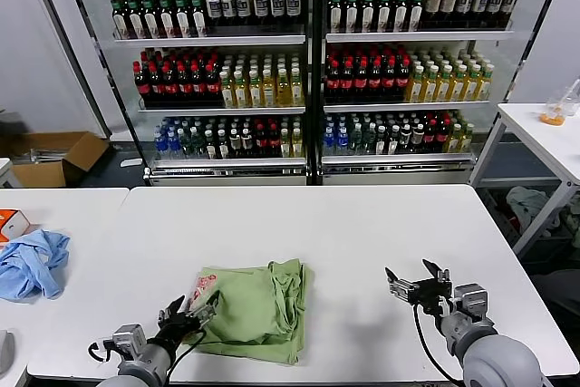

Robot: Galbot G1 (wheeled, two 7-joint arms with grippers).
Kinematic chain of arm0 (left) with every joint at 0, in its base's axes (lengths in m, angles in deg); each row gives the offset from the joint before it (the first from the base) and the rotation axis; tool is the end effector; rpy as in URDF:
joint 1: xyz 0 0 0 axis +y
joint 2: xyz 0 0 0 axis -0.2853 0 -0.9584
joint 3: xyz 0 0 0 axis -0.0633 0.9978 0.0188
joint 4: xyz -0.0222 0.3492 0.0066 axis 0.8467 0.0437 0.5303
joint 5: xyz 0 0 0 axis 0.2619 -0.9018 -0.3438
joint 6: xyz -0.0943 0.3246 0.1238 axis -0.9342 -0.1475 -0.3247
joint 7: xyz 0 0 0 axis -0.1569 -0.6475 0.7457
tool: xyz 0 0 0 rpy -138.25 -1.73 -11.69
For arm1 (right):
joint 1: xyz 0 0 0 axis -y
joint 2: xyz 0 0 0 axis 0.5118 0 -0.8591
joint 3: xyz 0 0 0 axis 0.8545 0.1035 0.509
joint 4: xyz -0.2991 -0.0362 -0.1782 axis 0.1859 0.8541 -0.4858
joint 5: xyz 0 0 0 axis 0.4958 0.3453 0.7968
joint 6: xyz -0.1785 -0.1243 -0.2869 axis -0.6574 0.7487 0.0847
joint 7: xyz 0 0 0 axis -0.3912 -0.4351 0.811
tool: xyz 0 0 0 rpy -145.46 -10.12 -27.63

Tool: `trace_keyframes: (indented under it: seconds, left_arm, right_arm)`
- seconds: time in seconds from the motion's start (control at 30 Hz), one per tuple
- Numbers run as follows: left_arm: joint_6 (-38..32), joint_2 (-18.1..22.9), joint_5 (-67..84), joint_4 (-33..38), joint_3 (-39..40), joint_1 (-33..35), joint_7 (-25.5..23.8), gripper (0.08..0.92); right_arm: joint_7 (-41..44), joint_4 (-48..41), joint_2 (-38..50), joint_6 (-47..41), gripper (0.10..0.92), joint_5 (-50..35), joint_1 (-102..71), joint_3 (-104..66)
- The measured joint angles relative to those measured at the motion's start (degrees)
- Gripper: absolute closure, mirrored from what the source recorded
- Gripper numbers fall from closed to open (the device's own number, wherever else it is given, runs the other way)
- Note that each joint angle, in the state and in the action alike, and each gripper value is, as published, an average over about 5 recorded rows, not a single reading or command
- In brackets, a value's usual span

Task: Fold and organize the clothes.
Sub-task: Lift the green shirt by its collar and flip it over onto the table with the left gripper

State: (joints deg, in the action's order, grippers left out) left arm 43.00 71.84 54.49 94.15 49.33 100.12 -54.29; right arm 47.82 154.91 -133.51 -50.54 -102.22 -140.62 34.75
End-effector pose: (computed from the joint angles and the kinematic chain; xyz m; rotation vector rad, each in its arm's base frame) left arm 0.2082 0.0663 -0.3012 -0.1326 -2.5735 0.3688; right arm 0.2357 -0.0787 -0.2158 0.2252 -2.6536 0.1319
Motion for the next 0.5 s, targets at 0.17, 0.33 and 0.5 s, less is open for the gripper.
trace_keyframes:
  seconds: [0.17,0.33,0.5]
  left_arm:
    - [2.26,-0.01,3.42,-0.94,-0.8,-0.35,-0.89,0.22]
    - [3.65,0.32,7.29,-1.42,-1.72,-0.61,-1.82,0.354]
    - [4.55,0.8,11.34,-1.63,-2.3,-0.66,-2.47,0.502]
  right_arm:
    - [0.0,0.23,0.17,0.0,0.203,-0.05,-0.33,-0.44]
    - [0.0,0.45,0.21,0.0,0.203,-0.06,-0.58,-0.7]
    - [-0.01,0.66,0.21,0.0,0.203,-0.06,-0.87,-0.98]
